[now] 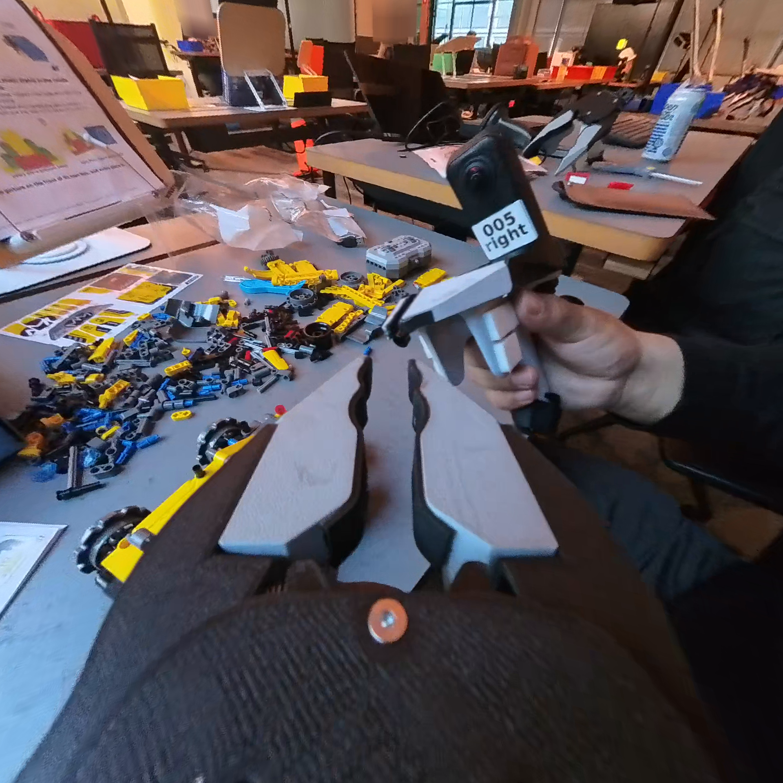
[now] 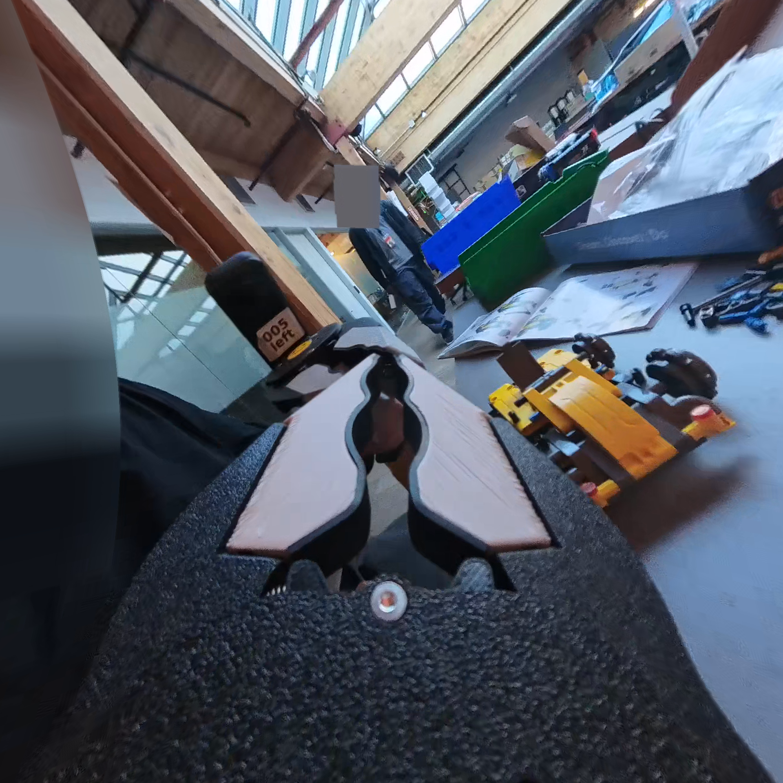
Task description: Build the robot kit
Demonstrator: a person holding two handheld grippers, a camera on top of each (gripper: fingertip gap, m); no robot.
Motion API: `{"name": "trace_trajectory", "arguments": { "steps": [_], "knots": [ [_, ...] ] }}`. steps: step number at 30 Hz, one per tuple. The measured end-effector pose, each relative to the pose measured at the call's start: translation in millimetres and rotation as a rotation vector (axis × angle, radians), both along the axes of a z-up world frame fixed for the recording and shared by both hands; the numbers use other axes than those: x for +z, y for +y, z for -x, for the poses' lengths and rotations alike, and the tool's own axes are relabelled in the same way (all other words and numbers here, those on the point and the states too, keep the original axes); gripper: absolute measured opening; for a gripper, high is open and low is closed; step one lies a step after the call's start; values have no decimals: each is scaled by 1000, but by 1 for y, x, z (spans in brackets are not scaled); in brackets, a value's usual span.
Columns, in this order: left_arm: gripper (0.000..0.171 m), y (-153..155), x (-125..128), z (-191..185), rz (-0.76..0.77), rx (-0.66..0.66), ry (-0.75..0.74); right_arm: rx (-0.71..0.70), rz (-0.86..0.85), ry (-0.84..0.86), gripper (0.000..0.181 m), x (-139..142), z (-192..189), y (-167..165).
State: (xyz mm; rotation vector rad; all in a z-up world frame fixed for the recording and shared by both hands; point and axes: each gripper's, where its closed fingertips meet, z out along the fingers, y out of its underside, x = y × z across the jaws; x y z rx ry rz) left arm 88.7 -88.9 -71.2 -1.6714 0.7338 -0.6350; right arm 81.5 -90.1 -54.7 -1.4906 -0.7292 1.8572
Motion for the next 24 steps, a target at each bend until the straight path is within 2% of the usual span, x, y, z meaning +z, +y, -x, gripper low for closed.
{"name": "trace_trajectory", "arguments": {
  "steps": [6,9,12,14,19,24],
  "knots": [
    [17,0,-5,-2,64,-15,-47,-6,8,4,5,-8,9,3],
    [17,10,-18,6,77,34,1,-20,11,-11,5,-16,9,7],
    [30,17,-34,14,109,71,73,-49,-26,-76,5,-25,3,14],
    [41,18,-44,18,156,69,111,-94,-98,-172,5,-34,-4,21],
    [54,20,-53,28,200,44,178,-175,-384,-530,5,-63,-22,34],
    [52,22,-46,34,152,45,211,-195,-544,-878,5,-104,-46,48]
  ]
}}
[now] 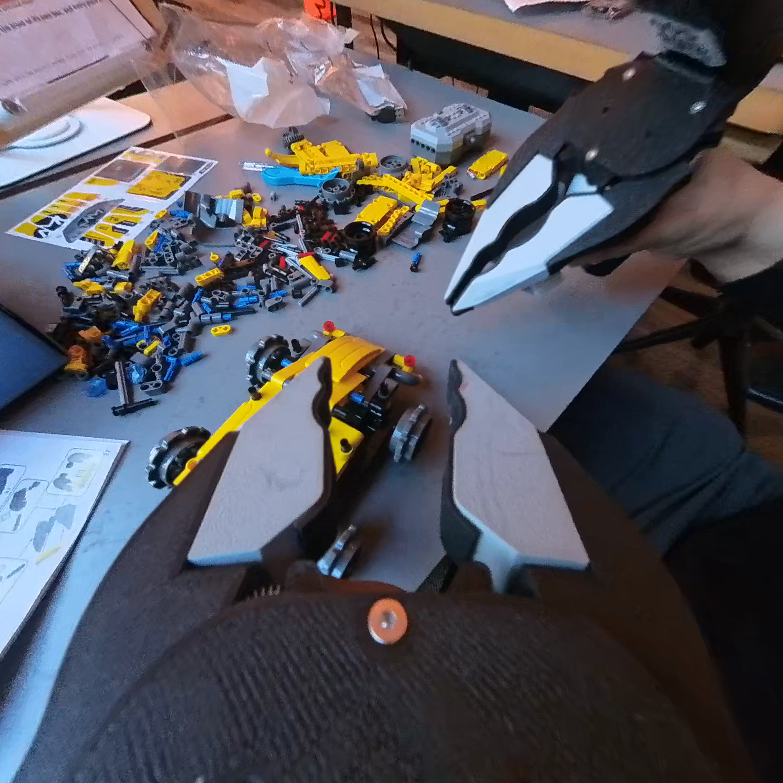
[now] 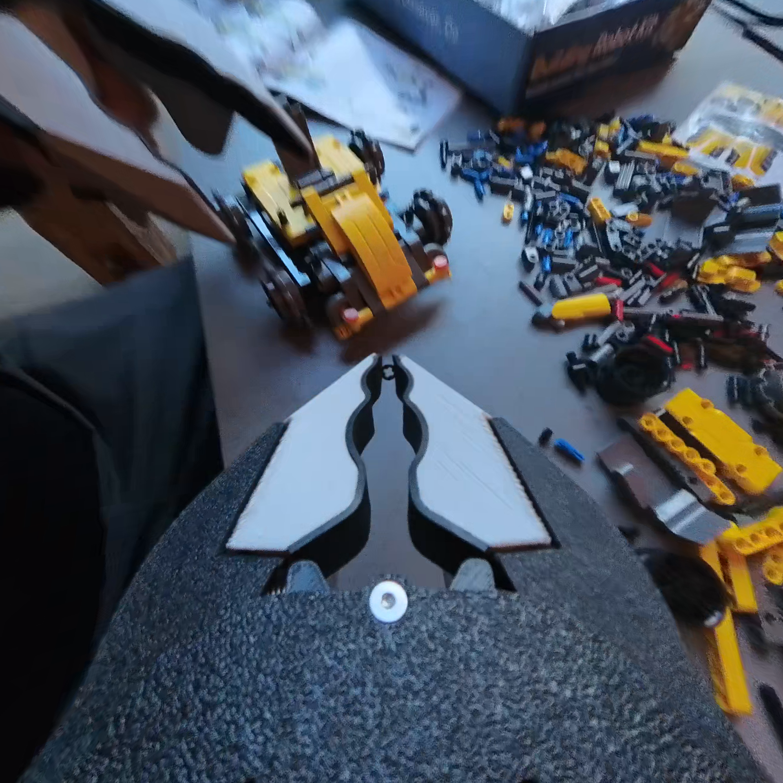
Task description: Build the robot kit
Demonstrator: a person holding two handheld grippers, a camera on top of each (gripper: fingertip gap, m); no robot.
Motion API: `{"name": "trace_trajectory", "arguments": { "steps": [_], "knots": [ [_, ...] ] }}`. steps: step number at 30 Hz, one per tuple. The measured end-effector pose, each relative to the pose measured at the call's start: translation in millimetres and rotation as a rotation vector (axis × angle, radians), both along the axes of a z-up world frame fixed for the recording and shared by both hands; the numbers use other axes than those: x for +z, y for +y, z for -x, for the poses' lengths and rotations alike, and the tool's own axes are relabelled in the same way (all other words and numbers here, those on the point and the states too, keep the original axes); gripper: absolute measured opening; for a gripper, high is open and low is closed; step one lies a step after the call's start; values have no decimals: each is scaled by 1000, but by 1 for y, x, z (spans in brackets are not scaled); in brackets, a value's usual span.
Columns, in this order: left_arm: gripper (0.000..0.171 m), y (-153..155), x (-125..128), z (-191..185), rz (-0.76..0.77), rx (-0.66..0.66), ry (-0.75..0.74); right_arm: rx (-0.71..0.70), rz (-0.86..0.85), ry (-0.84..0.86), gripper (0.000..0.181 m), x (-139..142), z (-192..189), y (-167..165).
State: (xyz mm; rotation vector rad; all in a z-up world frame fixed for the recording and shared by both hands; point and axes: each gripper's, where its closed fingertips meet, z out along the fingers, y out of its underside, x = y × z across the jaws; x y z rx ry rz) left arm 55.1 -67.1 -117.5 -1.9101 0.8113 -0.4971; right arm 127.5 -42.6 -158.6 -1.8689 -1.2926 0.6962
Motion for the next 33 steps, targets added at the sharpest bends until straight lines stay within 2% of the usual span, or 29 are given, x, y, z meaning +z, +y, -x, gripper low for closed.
{"name": "trace_trajectory", "arguments": {
  "steps": [4,9,13,16,24,28,33],
  "knots": [
    [48,-4,-2,-3,-7,-22,29,-19,22,-160,5,-21,-16,1],
    [43,-5,-10,4,-4,-13,68,-72,2,-298,5,-17,-43,3],
    [43,-6,-10,5,10,-15,50,-105,34,-322,5,-21,-52,4],
    [43,-6,-12,6,16,-16,54,-110,79,-355,5,-41,-53,6],
    [42,-11,-9,9,-3,-18,82,-116,103,-259,9,-41,-45,9],
    [42,-8,4,21,-27,22,60,-107,97,-92,15,-13,-39,13],
    [42,-15,5,19,-23,25,68,-154,122,86,14,12,-45,23]
  ]
}}
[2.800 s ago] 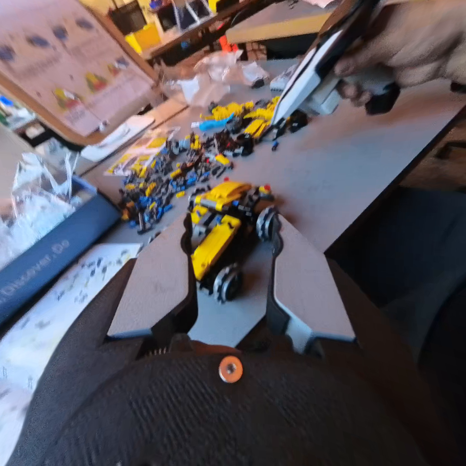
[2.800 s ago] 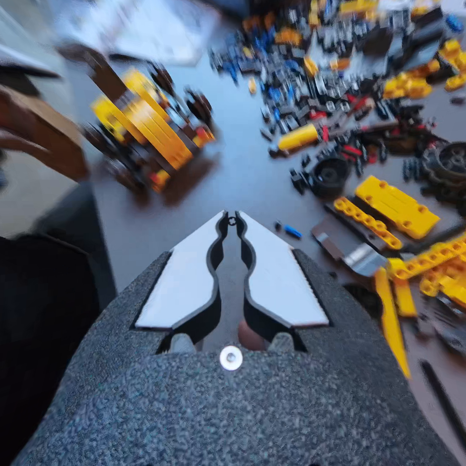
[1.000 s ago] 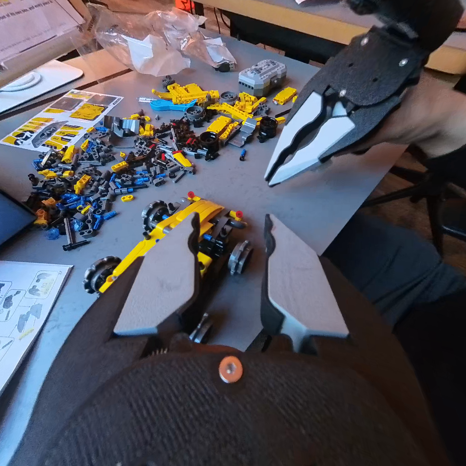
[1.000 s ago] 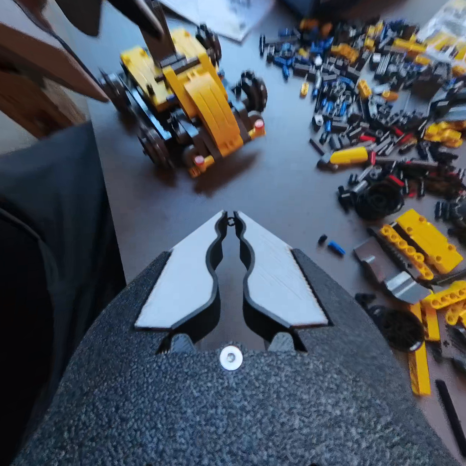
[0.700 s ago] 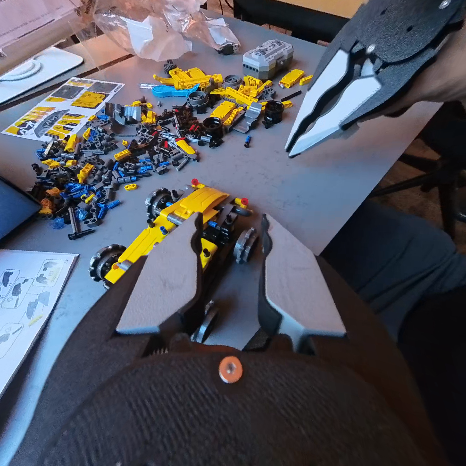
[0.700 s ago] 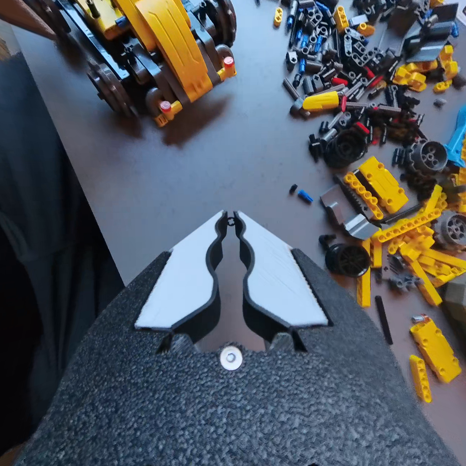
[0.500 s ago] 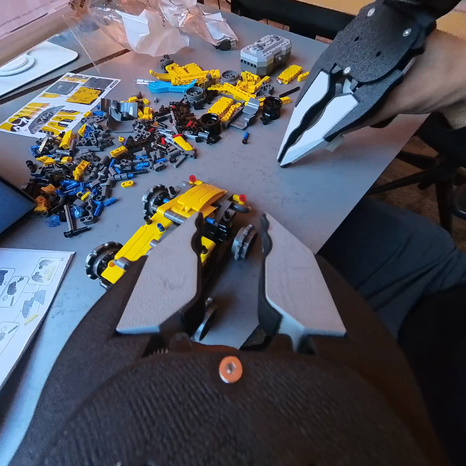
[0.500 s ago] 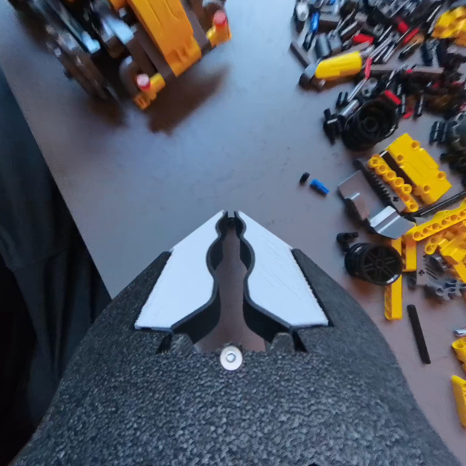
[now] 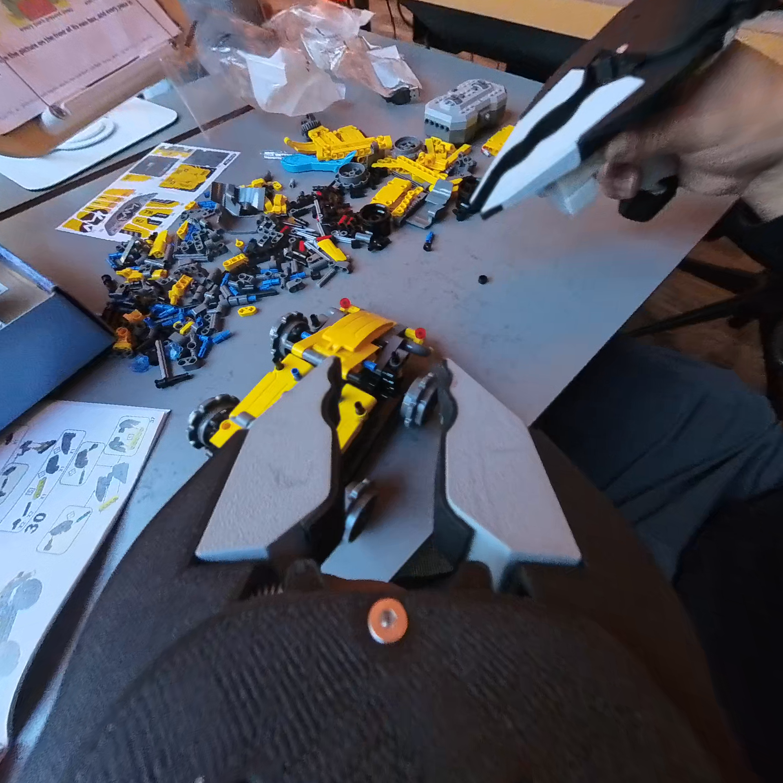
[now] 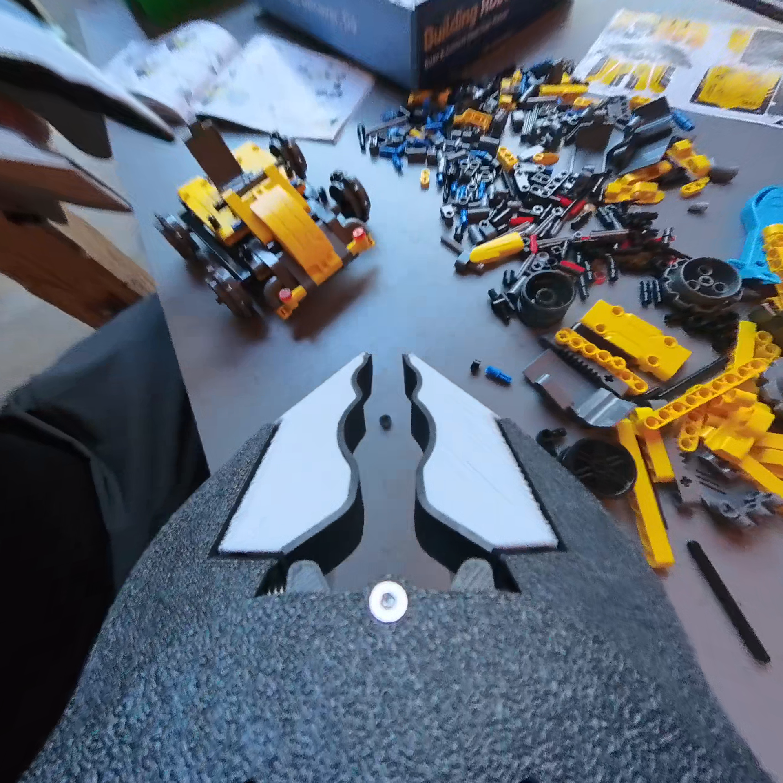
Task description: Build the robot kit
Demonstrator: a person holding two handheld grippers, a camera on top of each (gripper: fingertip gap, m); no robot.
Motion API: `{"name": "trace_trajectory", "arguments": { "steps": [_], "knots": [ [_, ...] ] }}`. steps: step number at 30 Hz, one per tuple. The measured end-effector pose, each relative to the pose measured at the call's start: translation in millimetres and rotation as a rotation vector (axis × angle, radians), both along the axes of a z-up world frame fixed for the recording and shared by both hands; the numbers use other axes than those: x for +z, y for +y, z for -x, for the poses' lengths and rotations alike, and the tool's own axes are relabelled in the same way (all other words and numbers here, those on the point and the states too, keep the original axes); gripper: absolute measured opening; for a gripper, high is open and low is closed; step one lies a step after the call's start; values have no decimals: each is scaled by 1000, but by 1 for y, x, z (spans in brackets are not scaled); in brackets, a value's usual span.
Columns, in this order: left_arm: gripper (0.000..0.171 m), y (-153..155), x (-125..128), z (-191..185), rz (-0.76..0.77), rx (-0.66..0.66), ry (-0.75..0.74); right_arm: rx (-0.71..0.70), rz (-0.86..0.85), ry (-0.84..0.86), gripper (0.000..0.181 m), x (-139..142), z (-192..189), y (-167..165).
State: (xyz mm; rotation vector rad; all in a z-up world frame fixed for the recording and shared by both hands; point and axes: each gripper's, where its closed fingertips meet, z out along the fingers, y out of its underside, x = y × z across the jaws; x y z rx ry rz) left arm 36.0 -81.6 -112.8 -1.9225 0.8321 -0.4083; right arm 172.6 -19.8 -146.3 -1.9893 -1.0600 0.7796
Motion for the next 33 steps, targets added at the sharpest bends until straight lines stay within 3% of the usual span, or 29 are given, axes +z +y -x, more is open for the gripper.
{"name": "trace_trajectory", "arguments": {
  "steps": [5,9,13,18,21,23,26,29,31,33],
  "knots": [
    [42,-35,5,-38,-11,-129,-73,-41,53,182,17,25,0,-3],
    [35,-73,-19,-81,-15,-187,-146,-28,-21,404,15,42,28,-29],
    [36,-114,-28,-109,-88,-290,-215,-59,-110,594,13,55,48,-55],
    [45,-136,-58,-122,-27,-386,-189,-121,-173,463,14,43,41,-51],
    [24,-138,-72,-120,-62,-423,-139,-328,-323,252,1,31,7,-25],
    [12,-133,-83,-116,-51,-411,-102,-435,-414,161,3,30,-16,-12],
    [3,-134,-79,-116,-20,-459,-181,-468,-372,156,25,25,-23,-2],
    [13,-123,-73,-114,-23,-464,-238,-432,-411,117,24,24,-17,-1],
    [0,-122,-72,-115,-5,-478,-265,-434,-469,86,18,25,-14,1],
    [8,-125,-72,-118,25,-482,-297,-462,-540,63,19,30,-16,4]
  ]
}}
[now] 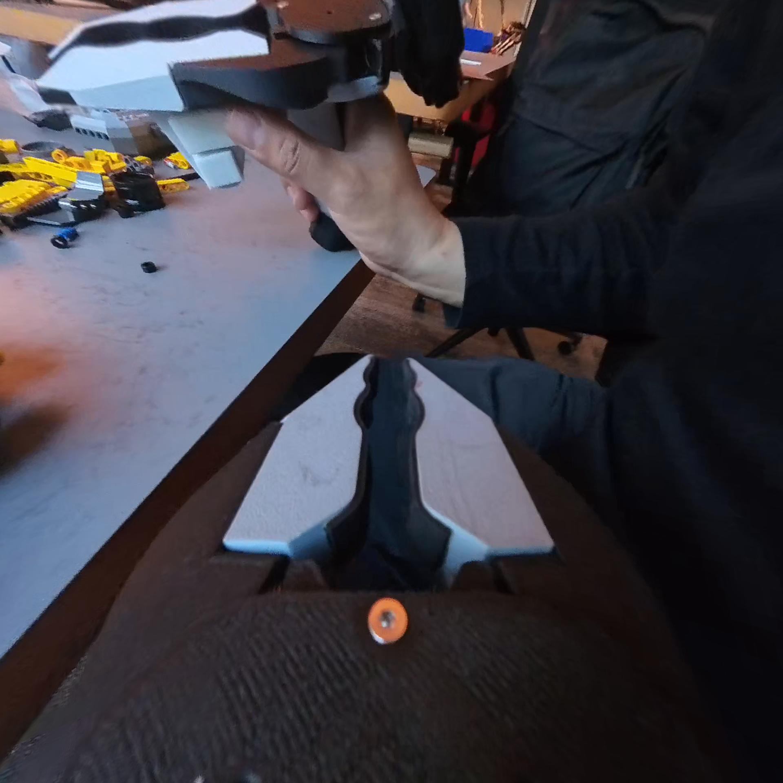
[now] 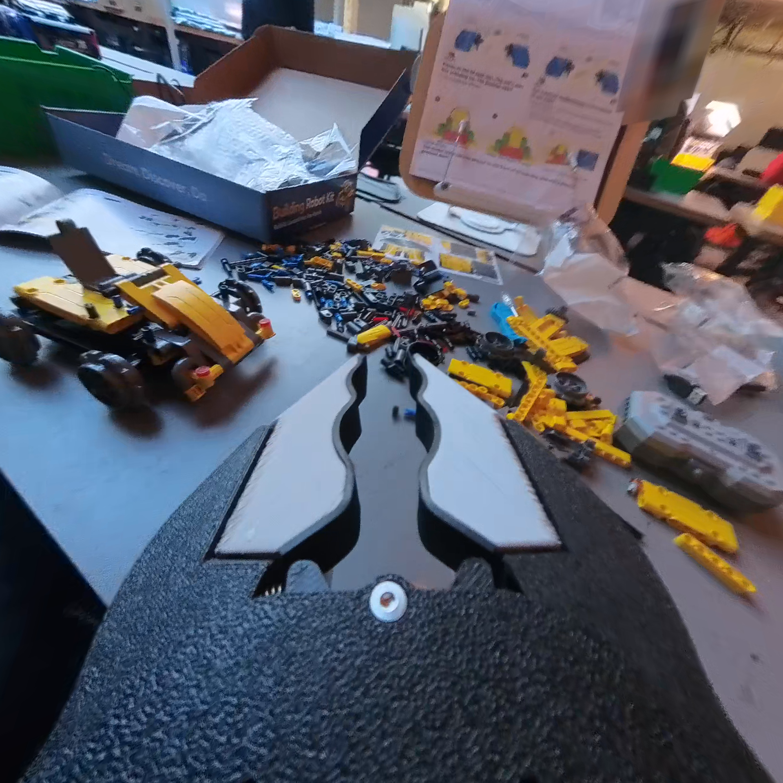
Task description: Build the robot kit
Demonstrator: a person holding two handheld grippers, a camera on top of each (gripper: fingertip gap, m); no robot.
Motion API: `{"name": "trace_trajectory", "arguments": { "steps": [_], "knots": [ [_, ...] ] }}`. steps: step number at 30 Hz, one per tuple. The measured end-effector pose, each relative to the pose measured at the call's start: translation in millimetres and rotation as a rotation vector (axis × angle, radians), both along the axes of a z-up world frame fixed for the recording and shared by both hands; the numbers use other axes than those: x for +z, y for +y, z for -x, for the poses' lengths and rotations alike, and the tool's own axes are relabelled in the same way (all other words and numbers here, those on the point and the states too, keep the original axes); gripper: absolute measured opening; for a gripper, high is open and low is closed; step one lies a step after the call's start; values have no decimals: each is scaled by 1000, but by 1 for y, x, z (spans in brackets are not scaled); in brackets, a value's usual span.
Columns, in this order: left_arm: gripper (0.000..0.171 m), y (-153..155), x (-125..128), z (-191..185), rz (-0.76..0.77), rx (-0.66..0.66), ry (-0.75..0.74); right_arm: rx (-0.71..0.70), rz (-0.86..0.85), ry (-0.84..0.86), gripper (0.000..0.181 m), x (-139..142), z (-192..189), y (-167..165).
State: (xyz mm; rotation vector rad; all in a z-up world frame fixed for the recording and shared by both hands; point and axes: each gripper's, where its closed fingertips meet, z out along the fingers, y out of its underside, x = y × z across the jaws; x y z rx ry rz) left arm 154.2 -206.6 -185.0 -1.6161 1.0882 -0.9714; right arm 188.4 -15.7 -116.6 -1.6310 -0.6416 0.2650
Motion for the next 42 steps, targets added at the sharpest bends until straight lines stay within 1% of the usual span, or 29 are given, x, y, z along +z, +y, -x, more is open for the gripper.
{"name": "trace_trajectory", "arguments": {
  "steps": [3,5,7,9,10,11,12,14,18,20,21,22,23,25,28,31,32,33,34,35,37,38,39,40,42],
  "knots": [
    [11,-10,3,1,53,-3,-31,8,-54,-13,19,5,2,-5],
    [11,-17,7,2,20,-1,-26,18,-75,5,20,9,2,-8],
    [12,-20,6,1,-10,11,-6,33,-64,20,22,9,2,-6],
    [17,-20,0,-1,-28,18,27,34,-40,25,34,7,3,-1],
    [24,-21,-2,-2,-46,27,46,39,-28,30,39,7,4,1],
    [23,-25,-7,-3,-48,16,79,48,-22,33,42,7,6,1],
    [18,-30,-13,-5,-34,-5,125,63,-18,26,44,6,9,0],
    [21,-32,-17,-5,-40,17,163,107,0,-10,45,1,17,-5],
    [29,-30,-6,4,-54,84,163,248,67,-52,52,-10,36,-22],
    [29,-24,8,14,-91,135,136,341,130,-61,54,-17,43,-34],
    [30,-19,15,20,-108,165,114,347,144,-75,55,-20,42,-35],
    [30,-15,20,26,-113,184,97,338,142,-87,61,-22,40,-33],
    [34,-12,23,32,-108,199,82,334,136,-93,62,-22,39,-31],
    [42,-9,25,41,-66,207,43,318,133,-91,62,-22,37,-29],
    [54,-8,22,44,35,191,-28,314,128,-81,62,-21,36,-28],
    [46,-11,12,37,146,122,-36,319,126,-83,62,-21,36,-29],
    [40,-13,10,36,169,95,-33,317,128,-86,61,-21,36,-28],
    [33,-13,13,35,152,72,-56,318,129,-88,61,-22,37,-28],
    [23,-10,21,34,121,78,-97,324,129,-88,60,-22,37,-28],
    [23,-9,28,34,111,75,-124,325,129,-87,58,-22,37,-28],
    [23,-10,37,32,139,46,-171,322,130,-78,57,-21,36,-28],
    [25,-8,41,34,143,51,-203,324,130,-75,56,-20,36,-28],
    [34,-3,43,37,150,73,-221,325,128,-73,55,-20,36,-28],
    [38,0,44,39,151,79,-230,326,126,-75,55,-20,36,-29],
    [54,3,45,43,143,93,-222,332,120,-92,57,-21,38,-30]
  ]
}}
